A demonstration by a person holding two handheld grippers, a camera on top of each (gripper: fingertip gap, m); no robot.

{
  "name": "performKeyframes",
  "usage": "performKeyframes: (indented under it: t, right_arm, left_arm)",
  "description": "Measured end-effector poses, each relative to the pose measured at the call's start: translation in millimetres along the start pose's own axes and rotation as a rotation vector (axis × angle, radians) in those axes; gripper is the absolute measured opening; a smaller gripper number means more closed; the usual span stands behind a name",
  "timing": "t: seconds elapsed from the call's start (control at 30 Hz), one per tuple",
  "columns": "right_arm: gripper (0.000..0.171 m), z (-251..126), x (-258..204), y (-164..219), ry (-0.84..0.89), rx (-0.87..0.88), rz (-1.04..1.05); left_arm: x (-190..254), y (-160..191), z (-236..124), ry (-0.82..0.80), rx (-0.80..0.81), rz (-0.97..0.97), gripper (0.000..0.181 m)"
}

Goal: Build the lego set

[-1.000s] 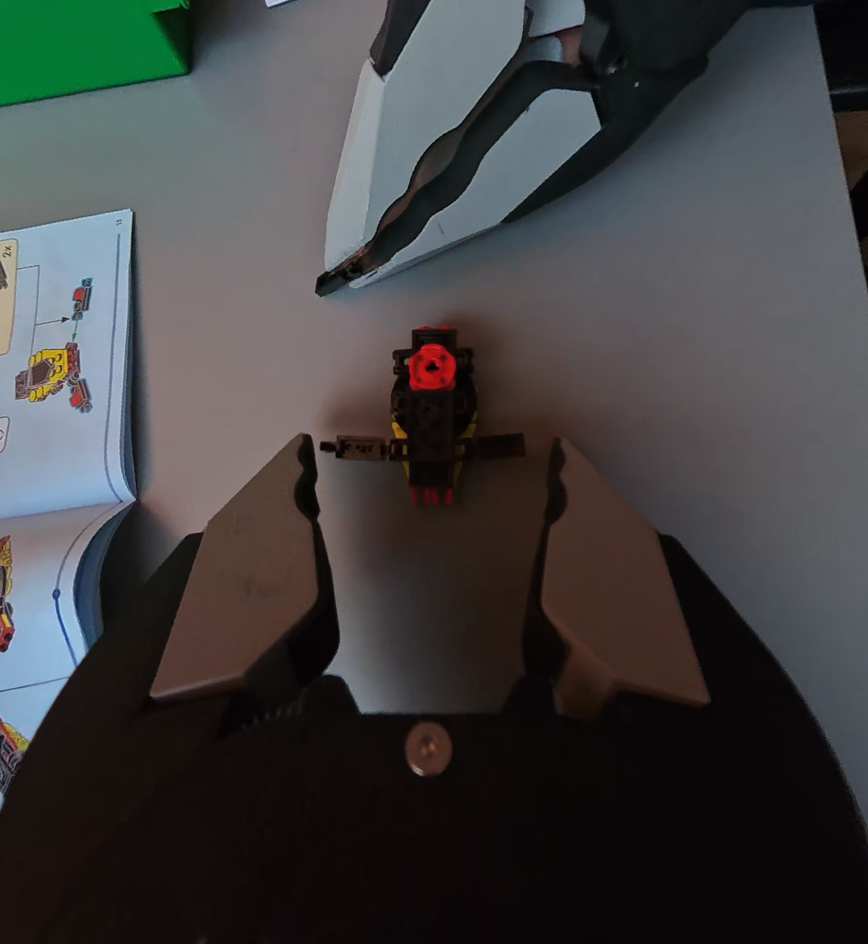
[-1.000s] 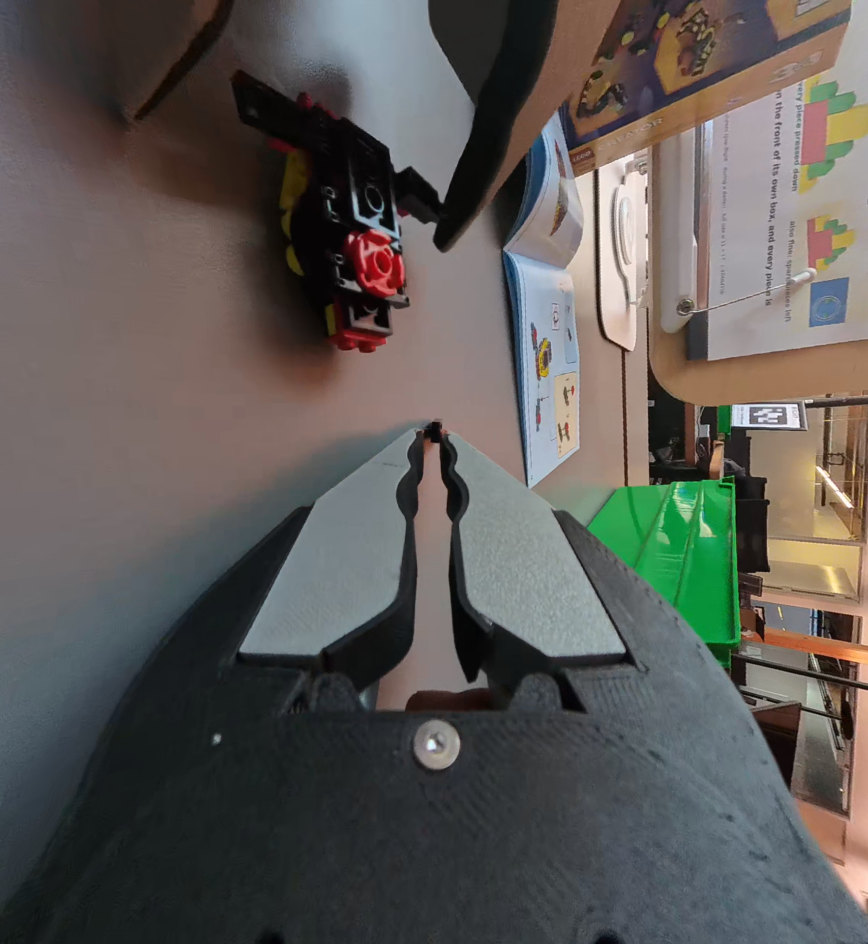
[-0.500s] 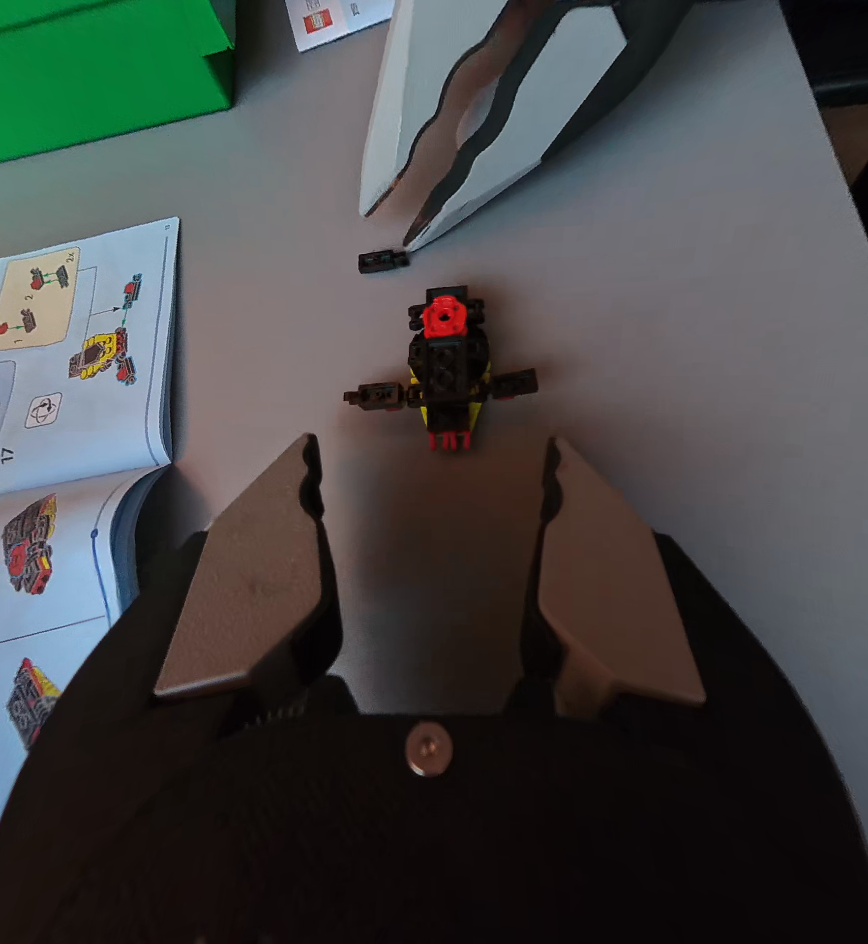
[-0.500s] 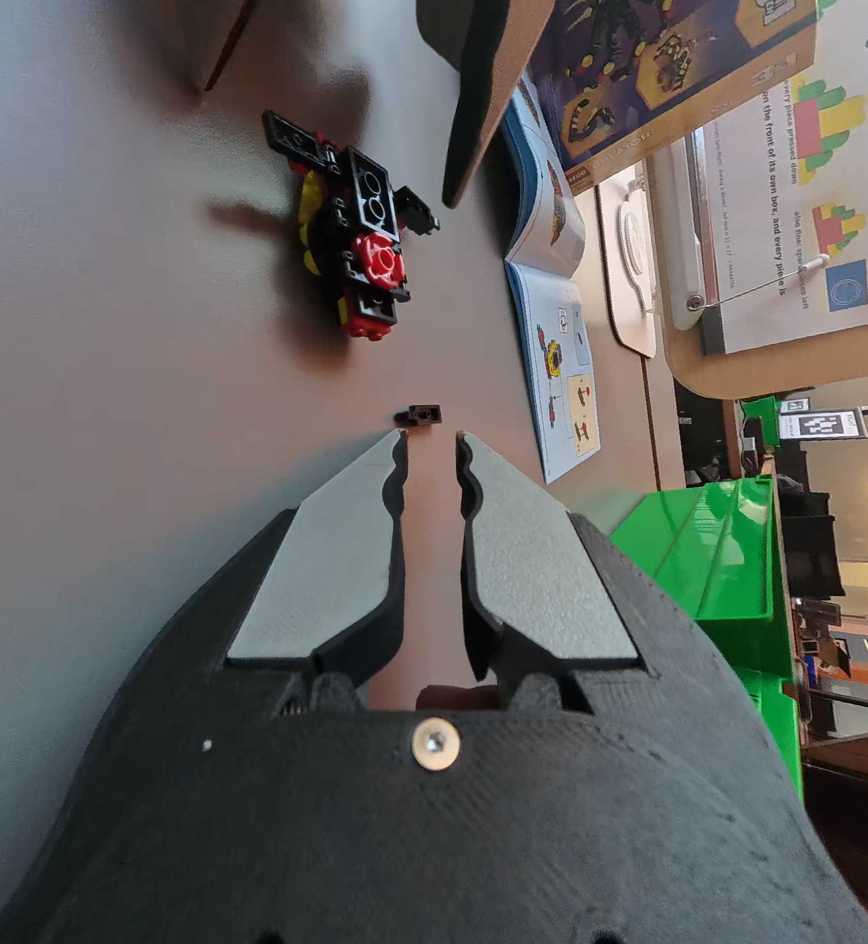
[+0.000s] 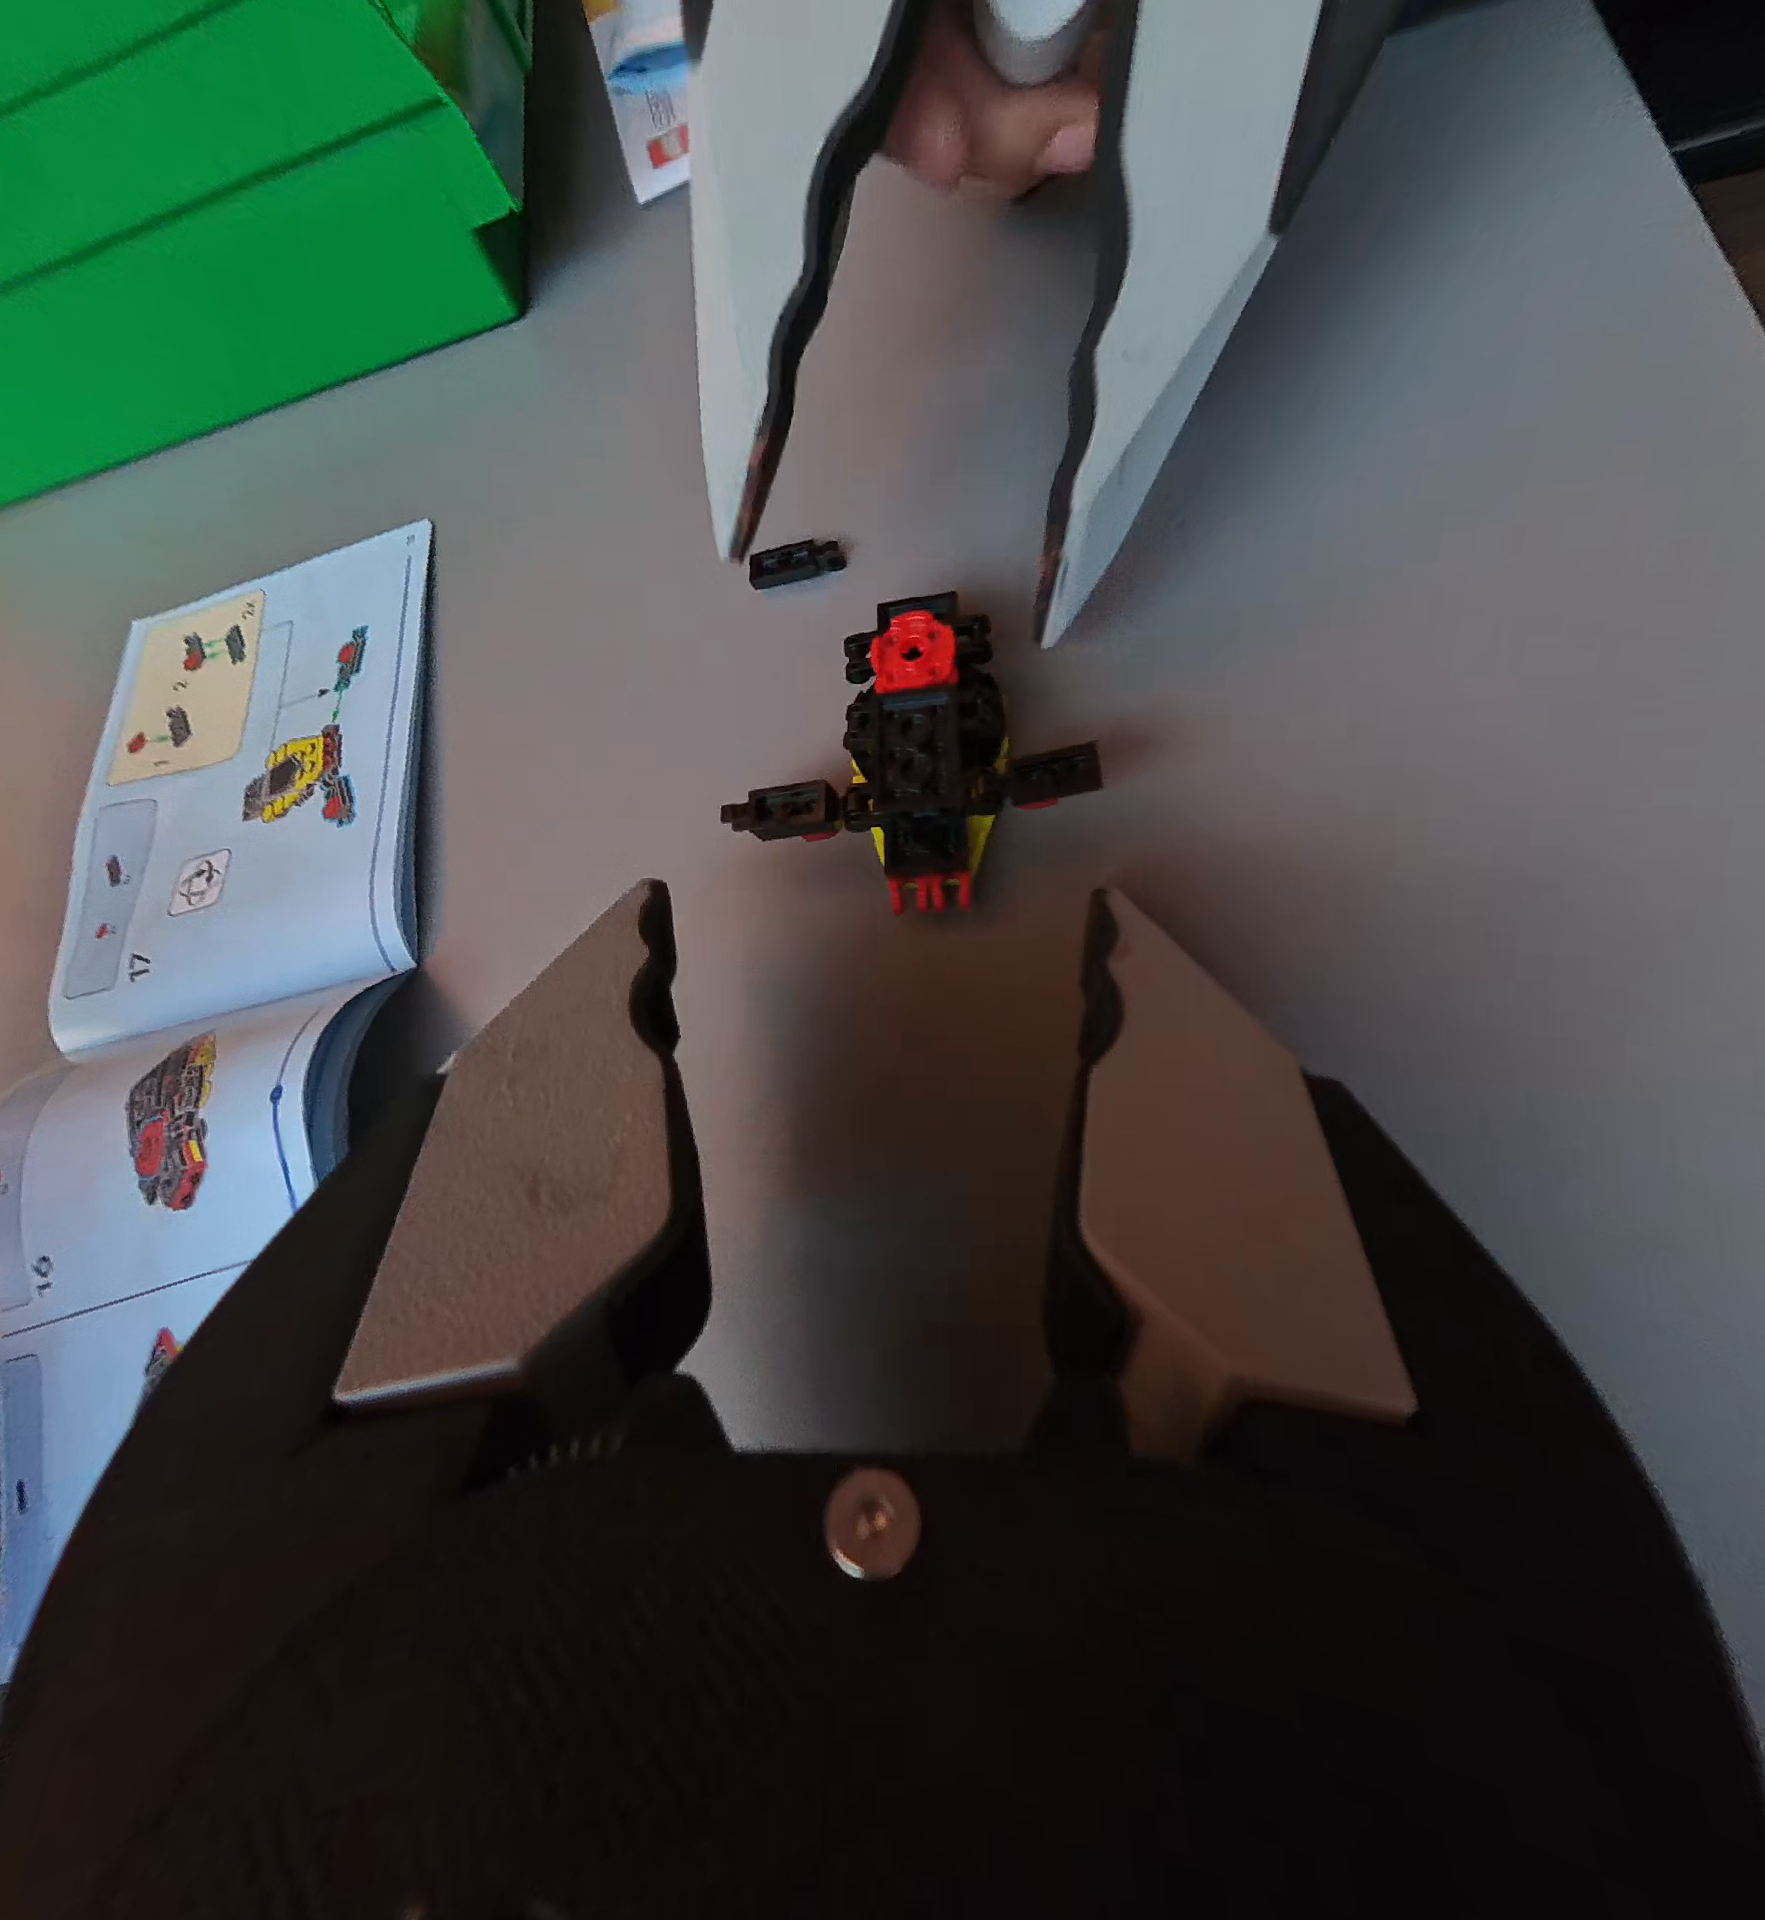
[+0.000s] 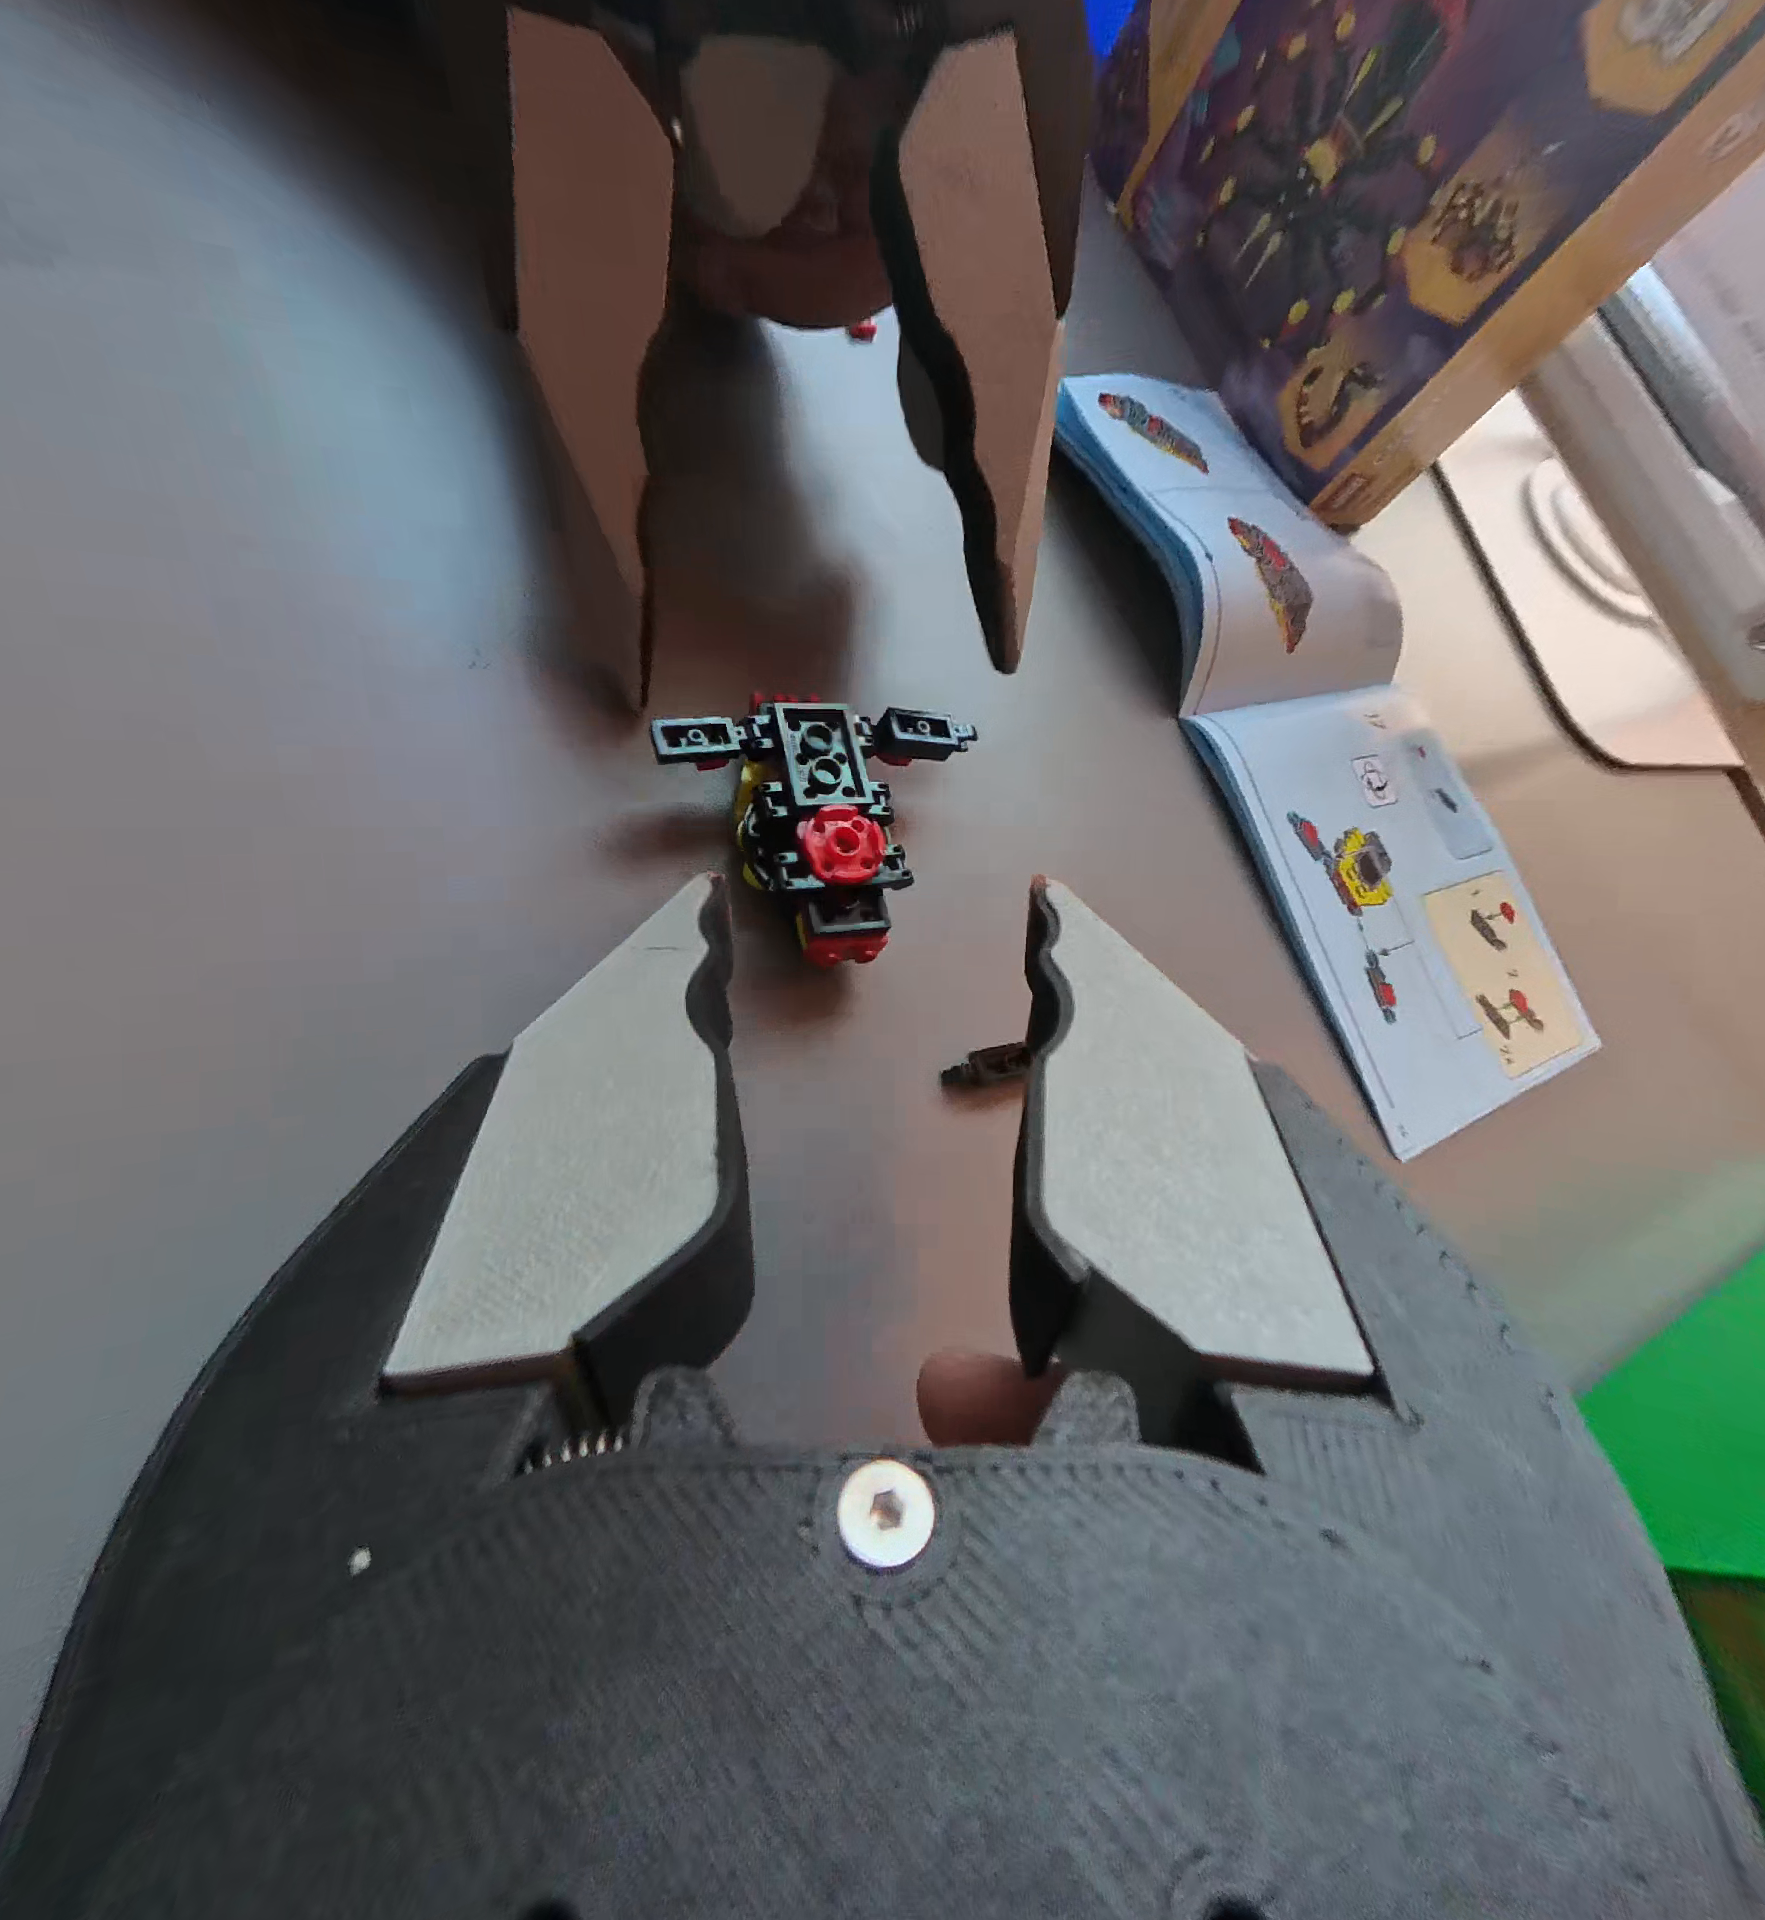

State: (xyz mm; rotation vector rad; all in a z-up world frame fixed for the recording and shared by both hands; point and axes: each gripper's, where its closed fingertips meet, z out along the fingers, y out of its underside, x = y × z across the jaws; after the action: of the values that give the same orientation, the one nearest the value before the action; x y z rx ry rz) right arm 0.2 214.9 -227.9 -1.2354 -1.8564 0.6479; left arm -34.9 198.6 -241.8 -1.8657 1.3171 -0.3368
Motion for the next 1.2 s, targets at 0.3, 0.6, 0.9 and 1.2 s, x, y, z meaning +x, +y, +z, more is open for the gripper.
performKeyframes:
  t: [0.3, 0.6, 0.9, 1.2]
  right_arm:
    - [0.026, 14, -7, 1, -0.122, -0.050, 0.034]
    - [0.025, -3, -12, -23, -0.269, 0.121, 0.201]
    - [0.026, -7, -26, -29, -0.381, 0.164, 0.237]
    - [0.025, -11, -22, -26, -0.364, 0.167, 0.237]
  left_arm:
    - [0, -10, -7, -0.157, 0.083, 0.232, 0.077]
    - [-3, -32, -12, -0.390, 0.187, 0.524, 0.052]
    - [16, -40, -16, -0.404, 0.248, 0.691, 0.024]
    - [18, -43, -16, -0.414, 0.236, 0.715, 0.024]
